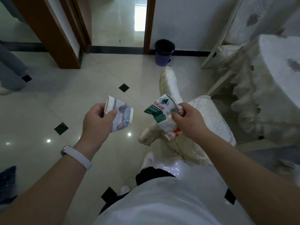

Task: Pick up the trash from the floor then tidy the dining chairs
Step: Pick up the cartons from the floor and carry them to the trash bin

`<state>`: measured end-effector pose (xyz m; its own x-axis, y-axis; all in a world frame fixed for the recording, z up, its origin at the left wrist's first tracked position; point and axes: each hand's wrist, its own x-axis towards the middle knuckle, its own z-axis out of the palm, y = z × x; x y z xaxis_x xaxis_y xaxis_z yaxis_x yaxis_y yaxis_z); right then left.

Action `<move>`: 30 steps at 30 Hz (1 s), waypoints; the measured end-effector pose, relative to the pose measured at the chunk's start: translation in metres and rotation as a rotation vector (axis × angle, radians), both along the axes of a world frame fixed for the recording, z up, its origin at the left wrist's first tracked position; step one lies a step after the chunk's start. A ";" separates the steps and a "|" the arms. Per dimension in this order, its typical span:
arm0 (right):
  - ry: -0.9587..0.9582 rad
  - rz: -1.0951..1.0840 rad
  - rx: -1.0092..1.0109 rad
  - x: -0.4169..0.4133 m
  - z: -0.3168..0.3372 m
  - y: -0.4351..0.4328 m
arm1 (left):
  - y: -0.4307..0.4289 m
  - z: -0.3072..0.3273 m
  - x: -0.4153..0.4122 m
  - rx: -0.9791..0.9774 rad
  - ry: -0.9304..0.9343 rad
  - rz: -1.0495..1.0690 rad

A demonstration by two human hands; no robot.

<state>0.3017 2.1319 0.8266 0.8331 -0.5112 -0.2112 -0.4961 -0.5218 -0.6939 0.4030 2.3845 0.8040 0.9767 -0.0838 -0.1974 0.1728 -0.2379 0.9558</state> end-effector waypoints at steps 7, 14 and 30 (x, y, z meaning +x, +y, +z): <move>-0.107 0.033 0.066 0.134 -0.007 -0.024 | -0.033 -0.003 0.105 0.121 -0.018 -0.003; -0.131 0.002 0.225 0.249 -0.014 -0.072 | -0.068 0.024 0.216 0.247 -0.030 -0.027; -0.078 -0.221 0.193 0.397 -0.021 -0.102 | -0.126 0.008 0.425 0.099 0.009 -0.245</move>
<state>0.6990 2.0299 0.8057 0.7239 -0.6384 -0.2615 -0.5238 -0.2620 -0.8105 0.8280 2.2585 0.8115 0.9277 -0.2977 -0.2251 0.1067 -0.3663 0.9243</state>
